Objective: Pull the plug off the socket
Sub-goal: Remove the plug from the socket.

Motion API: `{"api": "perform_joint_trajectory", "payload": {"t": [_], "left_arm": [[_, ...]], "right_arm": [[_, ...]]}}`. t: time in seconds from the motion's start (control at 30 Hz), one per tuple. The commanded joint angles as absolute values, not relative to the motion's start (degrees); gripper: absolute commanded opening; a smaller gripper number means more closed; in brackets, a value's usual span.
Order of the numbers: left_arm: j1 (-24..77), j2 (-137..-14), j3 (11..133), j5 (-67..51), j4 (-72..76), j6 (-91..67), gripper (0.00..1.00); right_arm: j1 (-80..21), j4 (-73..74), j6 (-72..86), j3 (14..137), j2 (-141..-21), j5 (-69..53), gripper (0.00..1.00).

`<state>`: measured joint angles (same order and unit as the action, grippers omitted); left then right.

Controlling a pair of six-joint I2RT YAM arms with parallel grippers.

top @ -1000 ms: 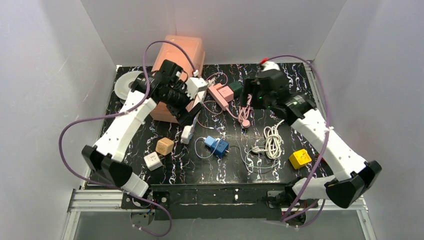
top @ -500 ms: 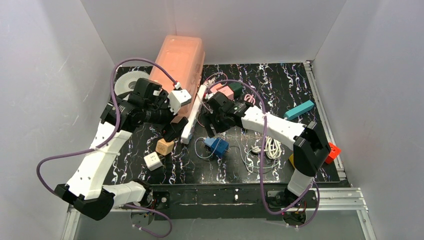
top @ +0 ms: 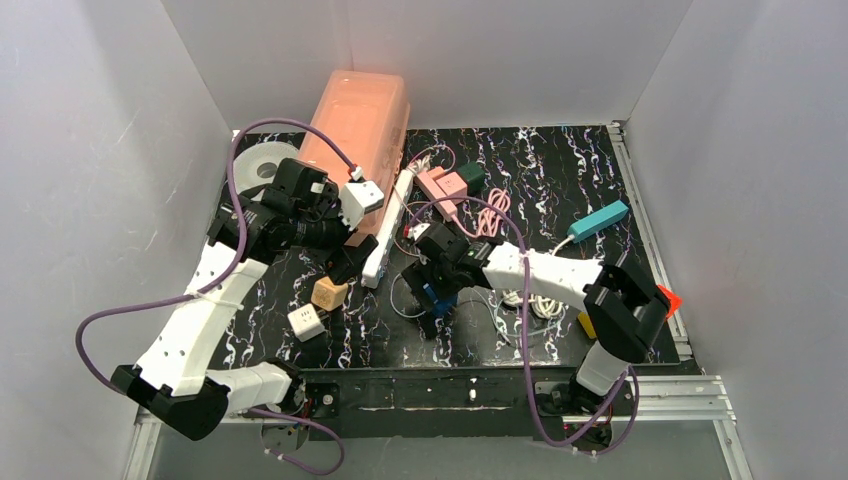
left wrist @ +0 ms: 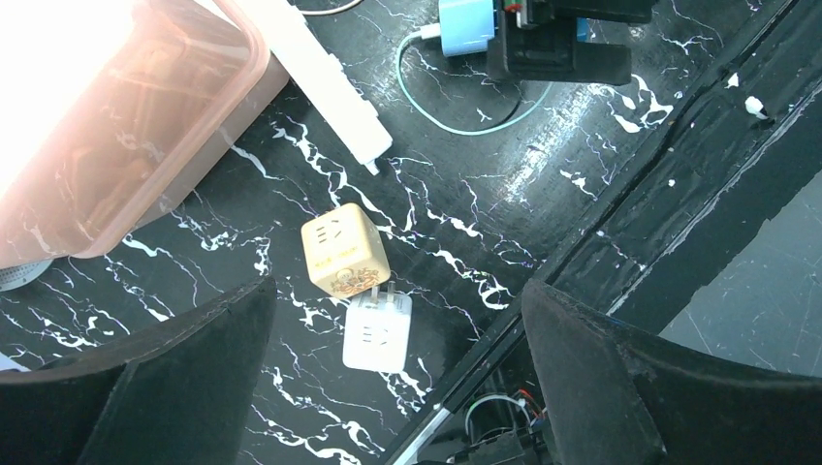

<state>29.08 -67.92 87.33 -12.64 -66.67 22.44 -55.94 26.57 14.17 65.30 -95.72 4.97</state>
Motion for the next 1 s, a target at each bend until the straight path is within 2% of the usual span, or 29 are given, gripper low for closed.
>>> {"api": "perform_joint_trajectory", "payload": {"t": [0.0, 0.37, 0.67, 0.83, 0.87, 0.97], "left_arm": [[29.0, -66.7, 87.0, -12.5, -67.1, 22.0, 0.98], [29.0, -66.6, 86.6, -12.9, -67.0, 21.9, 0.98], [29.0, -65.6, 85.3, -12.5, -67.5, 23.5, 0.98], [29.0, -65.0, 84.6, -12.5, -67.1, 24.1, 0.98], [29.0, -64.5, 84.3, -12.7, -66.7, 24.2, 0.98], [29.0, -61.9, 82.4, -14.1, -64.1, 24.6, 0.98]], "right_arm": [[-58.3, 22.2, 13.7, 62.1, -91.0, 8.3, 0.91], [-58.9, 22.8, 10.9, 63.5, -93.0, 13.2, 0.92], [-58.8, 24.3, 7.3, 65.7, -97.7, 10.8, 0.91], [-58.9, 24.7, 7.9, 64.2, -96.3, 9.4, 0.78], [-58.8, 24.7, 7.6, 63.9, -95.7, 9.3, 0.74], [-58.8, 24.7, 6.8, 63.6, -93.8, 9.5, 0.50]]}}
